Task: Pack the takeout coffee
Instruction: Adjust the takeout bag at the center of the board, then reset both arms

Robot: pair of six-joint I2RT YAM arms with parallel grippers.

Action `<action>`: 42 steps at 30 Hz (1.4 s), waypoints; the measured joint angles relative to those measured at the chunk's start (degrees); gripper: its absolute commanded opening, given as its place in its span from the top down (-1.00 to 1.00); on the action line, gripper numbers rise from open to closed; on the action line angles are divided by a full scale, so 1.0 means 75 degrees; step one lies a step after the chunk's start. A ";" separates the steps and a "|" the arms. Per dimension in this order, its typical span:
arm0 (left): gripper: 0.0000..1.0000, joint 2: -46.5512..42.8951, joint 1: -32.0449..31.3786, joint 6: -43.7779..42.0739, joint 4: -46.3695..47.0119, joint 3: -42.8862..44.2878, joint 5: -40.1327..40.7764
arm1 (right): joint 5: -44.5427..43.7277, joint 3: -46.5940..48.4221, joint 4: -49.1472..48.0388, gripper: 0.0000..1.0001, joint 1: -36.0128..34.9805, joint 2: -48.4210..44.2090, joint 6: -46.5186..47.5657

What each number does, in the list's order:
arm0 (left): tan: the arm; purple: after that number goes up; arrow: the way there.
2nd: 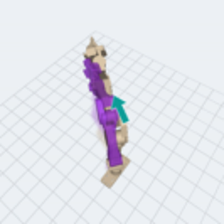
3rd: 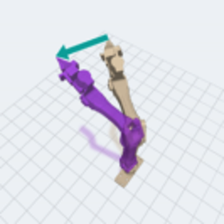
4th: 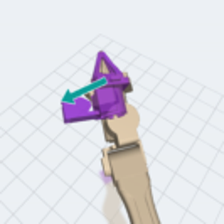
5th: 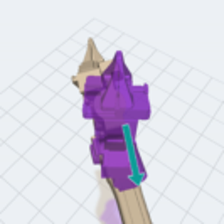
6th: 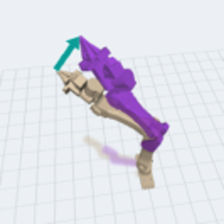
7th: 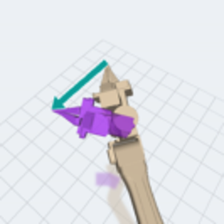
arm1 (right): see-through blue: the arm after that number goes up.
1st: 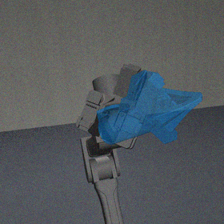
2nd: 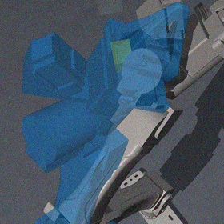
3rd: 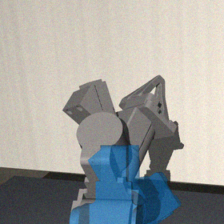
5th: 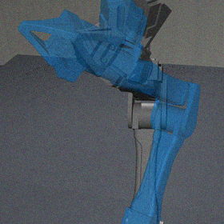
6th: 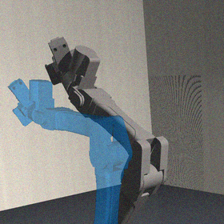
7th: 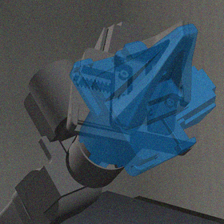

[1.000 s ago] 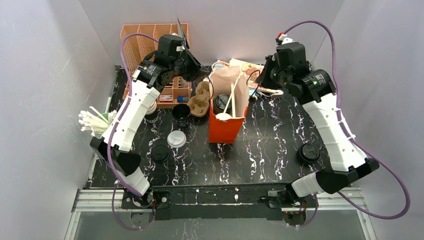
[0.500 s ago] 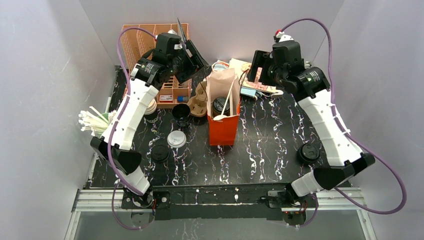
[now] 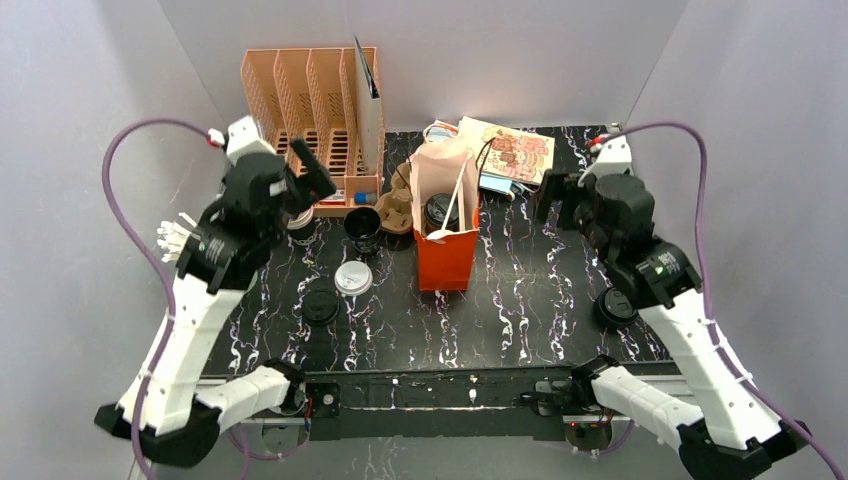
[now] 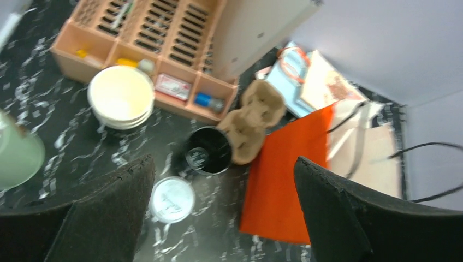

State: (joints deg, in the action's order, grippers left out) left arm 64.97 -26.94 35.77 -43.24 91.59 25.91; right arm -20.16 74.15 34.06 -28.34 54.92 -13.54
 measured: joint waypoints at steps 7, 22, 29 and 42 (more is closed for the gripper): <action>-0.96 -0.1985 0.0015 -0.0490 0.0968 -0.3343 0.1174 | 0.0242 -0.1638 -0.0673 -0.96 0.0000 -0.0568 0.0195; -0.96 -0.0583 0.0533 -0.1370 0.2189 -0.5190 0.1361 | 0.0437 -0.3369 -0.2017 -0.96 0.0988 0.0935 -0.0592; -0.96 0.0204 0.1402 -0.1527 0.3512 -0.6053 0.1215 | 0.0775 -0.4106 -0.3532 -0.97 0.1612 0.1801 -0.0119; -0.96 0.0766 0.1772 -0.3019 0.7851 -0.8784 0.1766 | 0.1364 -0.5321 -0.5907 -0.96 0.2637 0.2515 0.0437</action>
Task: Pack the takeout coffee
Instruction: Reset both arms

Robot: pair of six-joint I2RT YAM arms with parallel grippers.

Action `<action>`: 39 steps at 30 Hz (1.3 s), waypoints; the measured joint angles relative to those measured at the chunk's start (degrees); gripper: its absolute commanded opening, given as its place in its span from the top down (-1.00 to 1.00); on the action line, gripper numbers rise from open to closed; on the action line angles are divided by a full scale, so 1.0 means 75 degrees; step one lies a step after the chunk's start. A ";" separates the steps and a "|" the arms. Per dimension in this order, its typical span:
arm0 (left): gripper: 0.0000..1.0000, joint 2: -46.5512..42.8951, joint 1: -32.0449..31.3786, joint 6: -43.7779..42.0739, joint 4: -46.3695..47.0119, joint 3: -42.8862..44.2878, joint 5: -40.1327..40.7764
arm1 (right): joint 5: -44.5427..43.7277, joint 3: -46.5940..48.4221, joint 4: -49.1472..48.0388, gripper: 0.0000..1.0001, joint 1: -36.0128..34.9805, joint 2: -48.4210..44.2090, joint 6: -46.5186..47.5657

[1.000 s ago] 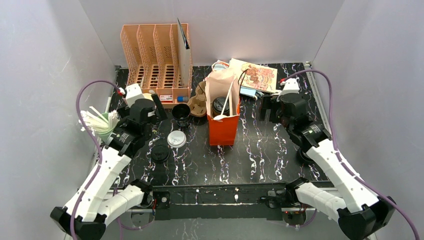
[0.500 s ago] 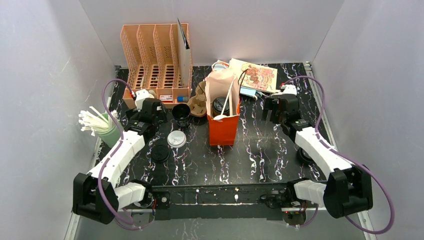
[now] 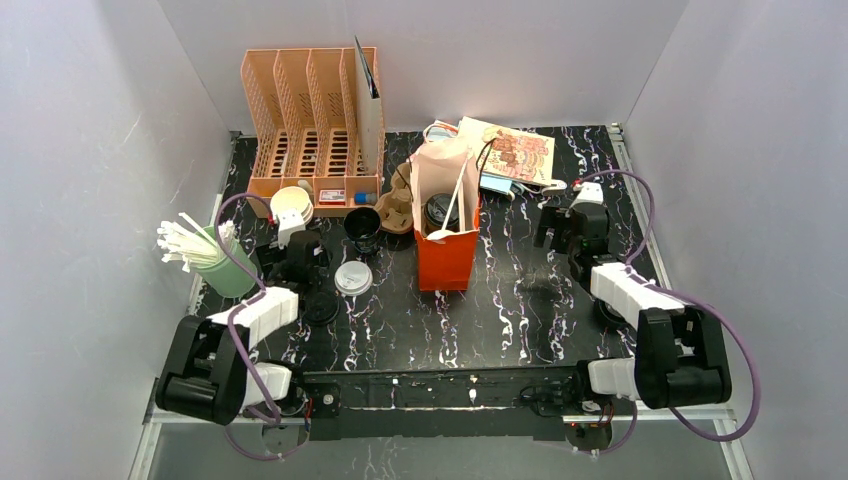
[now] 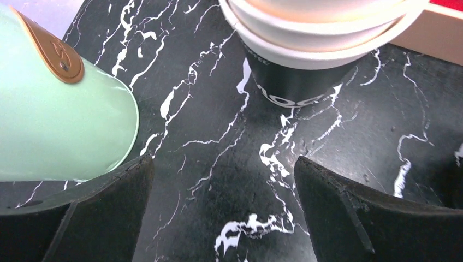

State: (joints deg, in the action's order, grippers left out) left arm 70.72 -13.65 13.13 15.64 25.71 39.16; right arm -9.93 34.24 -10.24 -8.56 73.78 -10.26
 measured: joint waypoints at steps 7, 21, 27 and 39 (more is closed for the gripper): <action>-0.96 0.1166 0.0207 -0.0554 0.2719 -0.0717 -0.0064 | 0.0242 -0.1029 -0.2031 -0.96 0.0545 0.0452 0.0294; -0.96 0.2780 0.0530 -0.1341 0.5517 -0.0973 -0.1343 | 0.0898 -0.2949 -0.7108 -0.96 0.0679 0.2273 0.1131; -0.97 0.3200 0.0702 -0.1437 0.6554 -0.1285 -0.2110 | 0.0822 -0.2946 -0.7641 -0.97 0.0731 0.2320 0.1119; -0.96 0.3346 0.0895 -0.1495 0.7111 -0.1381 -0.2774 | 0.0344 -0.2786 -0.7565 -0.97 0.0790 0.2331 0.0968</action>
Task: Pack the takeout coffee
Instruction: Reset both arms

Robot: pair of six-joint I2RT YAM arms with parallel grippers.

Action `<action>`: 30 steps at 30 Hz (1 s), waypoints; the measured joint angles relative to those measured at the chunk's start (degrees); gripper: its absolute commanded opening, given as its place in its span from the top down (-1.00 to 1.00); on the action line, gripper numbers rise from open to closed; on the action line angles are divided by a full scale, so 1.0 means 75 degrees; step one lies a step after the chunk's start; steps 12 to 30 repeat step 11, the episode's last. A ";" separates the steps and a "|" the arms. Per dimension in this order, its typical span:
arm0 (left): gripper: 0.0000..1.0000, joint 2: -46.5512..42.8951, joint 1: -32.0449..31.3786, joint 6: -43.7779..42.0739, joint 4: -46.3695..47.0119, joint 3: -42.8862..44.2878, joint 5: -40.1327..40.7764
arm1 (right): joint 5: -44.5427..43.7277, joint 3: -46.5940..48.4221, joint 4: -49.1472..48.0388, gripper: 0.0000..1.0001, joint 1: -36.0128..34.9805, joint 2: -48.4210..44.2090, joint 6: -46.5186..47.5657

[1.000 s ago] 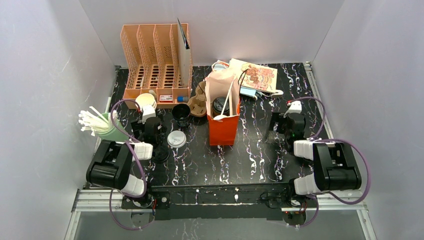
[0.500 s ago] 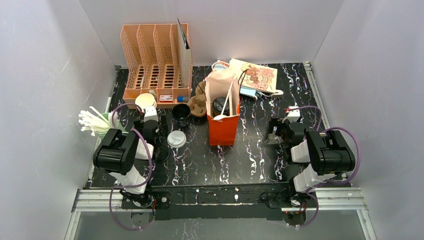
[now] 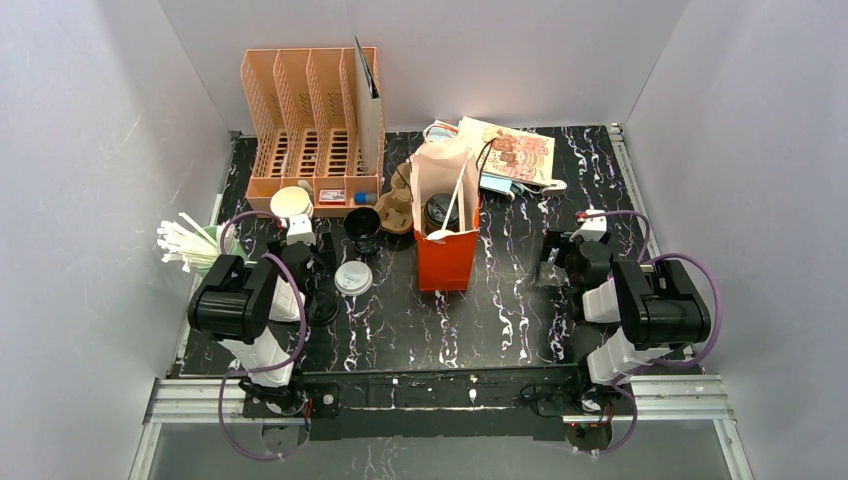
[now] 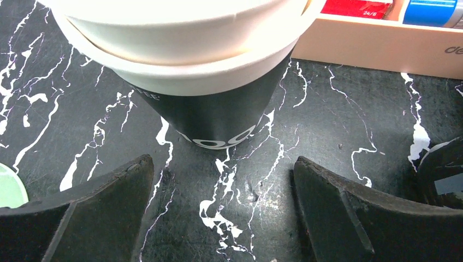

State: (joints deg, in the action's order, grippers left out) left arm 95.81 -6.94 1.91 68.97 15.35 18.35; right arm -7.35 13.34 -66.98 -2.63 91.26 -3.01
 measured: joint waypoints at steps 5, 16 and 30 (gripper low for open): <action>-0.96 0.0000 0.0003 -0.0006 0.0015 0.0000 -0.0044 | -0.0003 0.0000 0.0000 -0.97 0.0000 0.0000 0.0000; -0.96 0.0017 0.0003 -0.0064 0.0017 0.0000 -0.0184 | -0.0003 0.0000 0.0000 -0.97 0.0000 0.0000 0.0000; -0.96 0.0017 0.0003 -0.0064 0.0017 0.0000 -0.0184 | -0.0003 0.0000 0.0000 -0.97 0.0000 0.0000 0.0000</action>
